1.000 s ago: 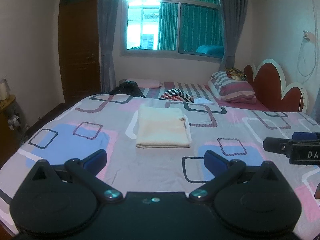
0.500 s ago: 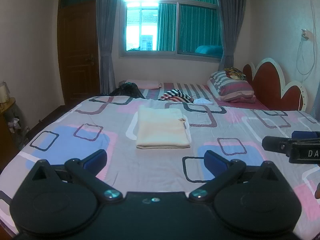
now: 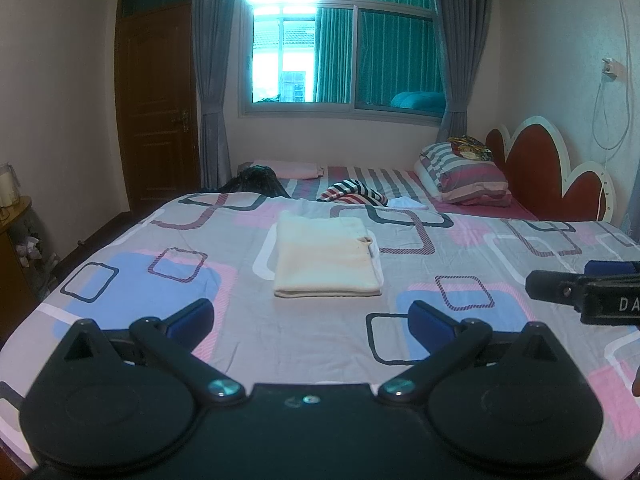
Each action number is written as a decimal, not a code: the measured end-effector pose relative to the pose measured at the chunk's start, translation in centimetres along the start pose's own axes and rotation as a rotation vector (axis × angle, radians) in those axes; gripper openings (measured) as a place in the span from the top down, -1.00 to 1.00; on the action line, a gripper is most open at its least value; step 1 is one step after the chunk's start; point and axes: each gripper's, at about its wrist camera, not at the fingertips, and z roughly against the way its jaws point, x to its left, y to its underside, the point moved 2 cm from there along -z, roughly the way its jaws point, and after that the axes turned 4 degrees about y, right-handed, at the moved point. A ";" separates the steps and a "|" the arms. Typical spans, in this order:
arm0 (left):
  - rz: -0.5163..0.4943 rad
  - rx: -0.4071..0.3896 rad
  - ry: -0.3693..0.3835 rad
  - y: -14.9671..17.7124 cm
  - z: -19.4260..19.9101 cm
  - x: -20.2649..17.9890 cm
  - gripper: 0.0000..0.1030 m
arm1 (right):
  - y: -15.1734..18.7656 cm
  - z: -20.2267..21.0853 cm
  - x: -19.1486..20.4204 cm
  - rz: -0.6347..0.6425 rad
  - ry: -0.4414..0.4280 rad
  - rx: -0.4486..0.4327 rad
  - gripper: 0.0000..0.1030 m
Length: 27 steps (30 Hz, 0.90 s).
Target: Fold small clothes
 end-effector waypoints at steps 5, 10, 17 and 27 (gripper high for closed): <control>-0.009 -0.006 0.000 0.0 0.1 0.2 -0.99 | 0.0 0.0 0.0 -0.001 0.000 0.002 -1.00; -0.008 -0.010 0.002 0.0 0.3 0.6 -0.99 | 0.0 0.0 0.2 0.000 -0.002 0.006 -1.00; -0.016 -0.019 -0.005 0.0 0.5 0.8 -0.99 | 0.2 0.1 0.4 0.000 -0.006 0.008 -1.00; -0.015 -0.036 -0.009 -0.1 0.8 1.1 -0.99 | 0.4 0.2 0.8 0.003 -0.013 0.006 -1.00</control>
